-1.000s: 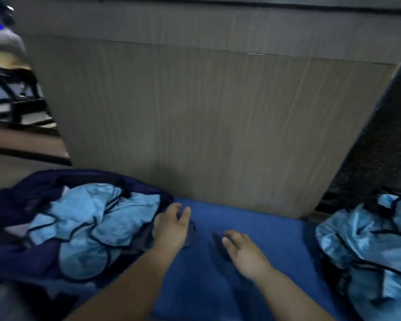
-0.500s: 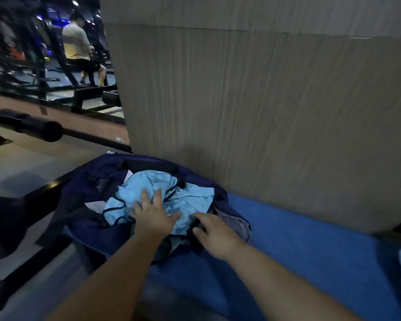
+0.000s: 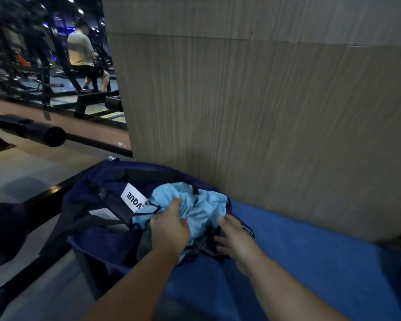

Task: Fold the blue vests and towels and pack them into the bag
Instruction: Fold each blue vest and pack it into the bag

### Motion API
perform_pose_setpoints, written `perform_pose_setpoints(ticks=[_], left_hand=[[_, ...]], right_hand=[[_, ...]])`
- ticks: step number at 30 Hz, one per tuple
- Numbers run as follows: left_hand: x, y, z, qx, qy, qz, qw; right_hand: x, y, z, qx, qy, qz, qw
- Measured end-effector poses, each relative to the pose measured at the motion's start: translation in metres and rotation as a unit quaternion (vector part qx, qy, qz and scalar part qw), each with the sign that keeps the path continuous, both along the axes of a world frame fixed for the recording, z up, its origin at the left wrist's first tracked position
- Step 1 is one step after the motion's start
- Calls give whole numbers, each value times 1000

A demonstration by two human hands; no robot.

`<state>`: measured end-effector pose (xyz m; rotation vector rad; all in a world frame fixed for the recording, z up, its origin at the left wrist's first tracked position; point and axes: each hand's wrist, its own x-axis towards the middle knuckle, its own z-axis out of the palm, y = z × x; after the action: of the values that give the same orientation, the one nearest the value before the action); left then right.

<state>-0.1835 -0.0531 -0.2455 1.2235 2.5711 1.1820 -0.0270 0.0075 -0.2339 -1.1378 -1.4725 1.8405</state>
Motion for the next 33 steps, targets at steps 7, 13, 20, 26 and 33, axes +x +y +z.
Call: perform_pose_setpoints(ticks=[7,13,20,26,33], left_hand=[[100,8,27,89,-116,-255,956],[143,13,13,35,-201,-378,903],[163,24,-8,-63,-200,-289,934],[217,32,-22,-52,-544,-257,797],[270,43,6,14,-709,-310,633]], right_hand=[[28,6,13,-154,200,-118,960],[98,27,0,2,122,-357,926],[209,27,0,170,-347,-283,878],[228,9,-9,172,-412,-160,880],[231,-17,-7,239,-240,-143,930]])
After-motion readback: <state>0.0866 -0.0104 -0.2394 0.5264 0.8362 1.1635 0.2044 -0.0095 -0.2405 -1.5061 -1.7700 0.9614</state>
